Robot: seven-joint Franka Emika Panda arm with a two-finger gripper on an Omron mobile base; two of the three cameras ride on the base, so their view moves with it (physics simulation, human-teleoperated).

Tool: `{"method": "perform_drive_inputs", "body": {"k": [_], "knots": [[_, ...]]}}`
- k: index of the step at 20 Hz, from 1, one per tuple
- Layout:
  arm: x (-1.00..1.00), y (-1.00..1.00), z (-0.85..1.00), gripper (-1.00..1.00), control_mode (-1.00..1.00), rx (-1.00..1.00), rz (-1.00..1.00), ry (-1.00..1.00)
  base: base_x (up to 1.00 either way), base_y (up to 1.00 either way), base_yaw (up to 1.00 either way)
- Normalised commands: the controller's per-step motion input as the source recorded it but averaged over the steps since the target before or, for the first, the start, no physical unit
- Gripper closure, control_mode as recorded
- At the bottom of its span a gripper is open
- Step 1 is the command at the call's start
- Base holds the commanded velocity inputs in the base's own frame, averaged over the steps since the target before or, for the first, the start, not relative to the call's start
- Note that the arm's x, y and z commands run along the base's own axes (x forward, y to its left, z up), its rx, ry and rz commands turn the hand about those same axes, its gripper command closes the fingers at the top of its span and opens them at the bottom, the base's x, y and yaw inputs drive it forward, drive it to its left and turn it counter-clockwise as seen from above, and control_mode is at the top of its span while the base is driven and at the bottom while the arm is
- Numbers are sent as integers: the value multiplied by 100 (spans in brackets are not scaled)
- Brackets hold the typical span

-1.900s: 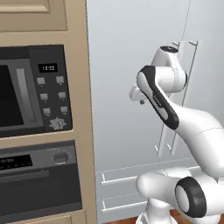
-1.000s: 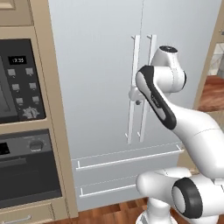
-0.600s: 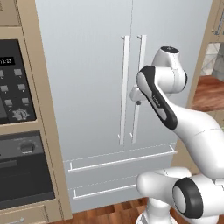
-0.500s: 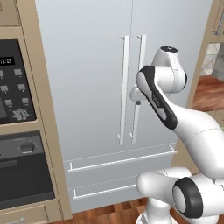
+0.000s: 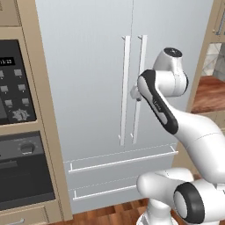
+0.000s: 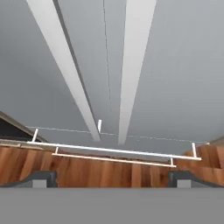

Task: Open the fridge, grab two sodas, and place both sodas inside the bowl with ice on the dining counter.

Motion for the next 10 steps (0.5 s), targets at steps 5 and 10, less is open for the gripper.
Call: {"method": "perform_drive_inputs", "body": {"k": [5,10], "knots": [[49,-3,3,-100,-100,0,0,-12,0,0,0],[60,-10,0,-100,-100,-2,-4,0,0,0,0]]}}
